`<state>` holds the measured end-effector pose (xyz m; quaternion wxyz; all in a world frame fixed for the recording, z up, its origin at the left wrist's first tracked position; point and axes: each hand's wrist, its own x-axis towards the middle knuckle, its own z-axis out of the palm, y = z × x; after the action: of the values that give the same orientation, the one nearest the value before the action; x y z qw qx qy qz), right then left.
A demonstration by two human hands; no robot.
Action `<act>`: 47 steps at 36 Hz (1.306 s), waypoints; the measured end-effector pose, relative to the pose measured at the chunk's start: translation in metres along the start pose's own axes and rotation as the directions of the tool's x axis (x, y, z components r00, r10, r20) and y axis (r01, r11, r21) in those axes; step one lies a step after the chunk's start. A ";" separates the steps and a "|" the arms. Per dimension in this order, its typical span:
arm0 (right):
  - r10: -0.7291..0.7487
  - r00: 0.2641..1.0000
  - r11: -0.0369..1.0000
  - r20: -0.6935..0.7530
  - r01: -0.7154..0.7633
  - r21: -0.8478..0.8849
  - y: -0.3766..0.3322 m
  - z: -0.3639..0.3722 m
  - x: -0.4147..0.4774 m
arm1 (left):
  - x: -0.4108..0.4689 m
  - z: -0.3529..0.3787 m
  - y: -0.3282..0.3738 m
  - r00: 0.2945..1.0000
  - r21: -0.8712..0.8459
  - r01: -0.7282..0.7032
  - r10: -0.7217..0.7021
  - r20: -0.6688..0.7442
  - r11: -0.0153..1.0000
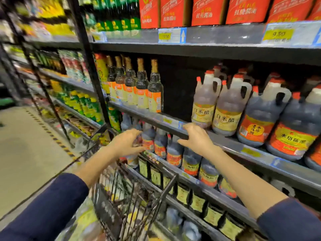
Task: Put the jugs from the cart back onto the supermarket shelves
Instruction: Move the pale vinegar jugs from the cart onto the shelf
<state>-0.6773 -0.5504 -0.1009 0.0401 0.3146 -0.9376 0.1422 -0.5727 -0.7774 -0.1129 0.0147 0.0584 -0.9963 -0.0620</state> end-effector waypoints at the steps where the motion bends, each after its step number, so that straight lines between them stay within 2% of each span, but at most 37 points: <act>1: -0.031 0.999 0.999 0.028 0.031 -0.011 -0.009 0.004 -0.003 | -0.015 0.004 -0.004 0.999 0.023 0.027 -0.028 0.017 0.999; 6: -0.148 0.981 0.989 0.129 0.148 0.009 -0.057 0.031 -0.027 | -0.092 0.020 -0.027 0.976 0.099 0.171 -0.183 0.117 0.980; 10: -0.284 0.938 0.959 0.197 0.282 0.039 -0.095 0.056 -0.044 | -0.154 0.028 -0.049 0.949 0.105 0.276 -0.288 0.125 0.955; 18: -0.501 0.744 0.843 0.442 0.534 0.058 -0.183 0.095 -0.067 | -0.264 0.044 -0.086 0.852 0.098 0.491 -0.500 0.155 0.866; 23: -0.548 0.630 0.781 0.550 0.621 0.067 -0.226 0.123 -0.080 | -0.316 0.057 -0.106 0.773 0.144 0.587 -0.604 0.193 0.797; 31: -0.544 0.525 0.757 0.654 0.644 0.113 -0.279 0.173 -0.091 | -0.381 0.095 -0.153 0.676 0.168 0.638 -0.651 0.345 0.751; 36: -0.505 0.521 0.787 0.688 0.606 0.118 -0.306 0.211 -0.089 | -0.410 0.121 -0.195 0.635 0.142 0.661 -0.650 0.417 0.737; 47: -0.429 0.561 0.858 0.708 0.498 0.126 -0.345 0.270 -0.077 | -0.418 0.144 -0.279 0.674 0.031 0.630 -0.566 0.474 0.776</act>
<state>-0.4044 -0.8476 -0.2886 -0.2771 0.5773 -0.7665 -0.0483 -0.1312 -0.9850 -0.3002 -0.2377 0.3642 -0.8891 -0.1428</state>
